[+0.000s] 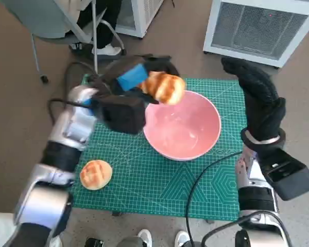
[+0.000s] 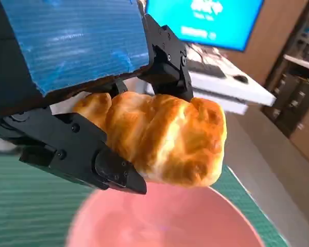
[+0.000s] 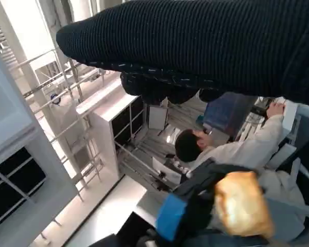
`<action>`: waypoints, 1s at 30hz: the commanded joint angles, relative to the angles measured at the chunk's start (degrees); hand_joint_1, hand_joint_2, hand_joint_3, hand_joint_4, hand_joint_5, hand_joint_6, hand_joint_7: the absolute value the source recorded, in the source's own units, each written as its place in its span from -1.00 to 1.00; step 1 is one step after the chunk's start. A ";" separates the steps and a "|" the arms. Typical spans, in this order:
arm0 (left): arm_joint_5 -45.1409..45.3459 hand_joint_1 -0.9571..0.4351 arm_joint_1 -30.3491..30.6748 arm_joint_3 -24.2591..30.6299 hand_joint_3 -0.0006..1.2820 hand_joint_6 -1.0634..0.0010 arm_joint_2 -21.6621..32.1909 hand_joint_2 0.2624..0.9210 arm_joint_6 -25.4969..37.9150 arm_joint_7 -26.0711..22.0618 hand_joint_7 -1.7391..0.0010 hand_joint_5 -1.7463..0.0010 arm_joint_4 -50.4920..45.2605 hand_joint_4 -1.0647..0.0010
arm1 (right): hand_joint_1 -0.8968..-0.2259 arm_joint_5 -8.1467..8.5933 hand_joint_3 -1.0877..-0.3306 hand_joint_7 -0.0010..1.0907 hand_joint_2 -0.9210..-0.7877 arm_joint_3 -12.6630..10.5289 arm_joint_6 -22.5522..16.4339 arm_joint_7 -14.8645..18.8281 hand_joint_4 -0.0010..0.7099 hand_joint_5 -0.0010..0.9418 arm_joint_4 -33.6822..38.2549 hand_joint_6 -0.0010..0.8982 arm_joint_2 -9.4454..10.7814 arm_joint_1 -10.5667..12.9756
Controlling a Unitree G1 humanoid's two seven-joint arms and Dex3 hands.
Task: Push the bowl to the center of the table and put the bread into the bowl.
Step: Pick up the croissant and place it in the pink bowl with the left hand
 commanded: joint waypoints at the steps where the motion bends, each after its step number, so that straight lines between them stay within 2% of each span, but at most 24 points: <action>1: 0.44 0.38 -2.09 -0.72 -0.91 -0.17 -2.03 1.00 -3.49 1.84 -0.37 -0.29 6.42 -0.32 | -0.17 -0.20 -0.29 -0.61 -1.00 -0.19 0.44 0.04 0.16 -1.00 -0.09 -0.29 -0.35 1.57; 6: 0.47 0.37 -2.56 -1.20 -0.87 -0.13 -3.94 1.00 -4.48 1.85 -0.39 -0.34 10.73 -0.27 | -0.18 -0.33 -0.28 -0.61 -1.00 -0.36 0.35 -0.07 0.15 -1.00 -0.29 -0.29 -0.72 1.77; 7: 0.64 0.37 -2.51 -1.44 -0.85 -0.09 -4.26 1.00 -4.13 1.57 -0.40 -0.36 11.21 -0.25 | -0.19 -0.37 -0.28 -0.61 -1.00 -0.39 0.35 -0.13 0.15 -1.00 -0.38 -0.29 -0.80 1.85; 8: 0.76 0.37 -2.49 -1.59 -0.78 0.05 -4.48 1.00 -3.92 1.38 -0.47 -0.41 11.59 -0.20 | -0.19 -0.41 -0.28 -0.61 -1.00 -0.41 0.35 -0.18 0.14 -1.00 -0.45 -0.29 -0.85 1.91; 9: 1.03 0.37 -2.43 -1.91 -0.75 0.10 -4.65 1.00 -3.41 0.89 -0.49 -0.43 11.81 -0.18 | -0.19 -0.39 -0.28 -0.61 -1.00 -0.45 0.36 -0.19 0.14 -1.00 -0.48 -0.29 -0.93 1.96; 10: 1.22 0.55 -2.42 -2.11 -0.67 0.25 -4.76 1.00 -3.11 0.58 -0.26 -0.53 12.00 -0.04 | -0.19 -0.38 -0.28 -0.61 -1.00 -0.47 0.36 -0.19 0.14 -1.00 -0.50 -0.29 -0.97 2.00; 11: 1.48 0.66 -2.41 -2.43 -0.62 0.29 -4.86 1.00 -2.62 -0.03 -0.07 -0.60 12.15 0.05 | -0.20 -0.45 -0.28 -0.61 -1.00 -0.48 0.37 -0.27 0.13 -1.00 -0.58 -0.29 -1.00 2.05; 12: 1.64 0.57 -2.41 -2.65 -0.64 0.35 -4.92 0.97 -2.30 -0.44 0.04 -0.42 12.26 0.19 | -0.20 -0.52 -0.28 -0.61 -1.00 -0.48 0.38 -0.34 0.13 -1.00 -0.65 -0.29 -1.01 2.09; 14: 1.94 0.31 -2.19 -3.22 -0.78 0.52 -4.76 0.94 -1.59 -1.80 0.36 0.30 12.05 0.43 | -0.20 -0.68 -0.27 -0.62 -1.00 -0.54 0.26 -0.50 0.12 -1.00 -0.59 -0.29 -1.05 2.12; 17: 2.15 0.12 -1.64 -3.73 -0.90 0.70 -3.90 0.92 -1.07 -3.84 0.56 0.77 10.55 0.68 | -0.20 -0.88 -0.27 -0.62 -1.00 -0.56 0.19 -0.67 0.11 -1.00 -0.63 -0.29 -1.14 2.17; 21: 2.25 -0.06 -0.44 -3.87 -0.96 0.83 -2.15 0.89 -1.71 -5.18 0.66 0.95 7.17 0.84 | -0.20 -1.15 -0.27 -0.62 -1.00 -0.48 0.37 -1.01 0.10 -1.00 -1.09 -0.30 -1.15 2.36; 30: -0.08 -0.20 6.91 -1.65 -0.99 0.88 4.49 0.88 -4.49 -7.21 0.70 1.00 -7.74 0.92 | -0.20 -1.83 -0.27 -0.63 -1.00 -0.14 0.58 -1.98 0.09 -1.00 -1.90 -0.30 -0.83 2.74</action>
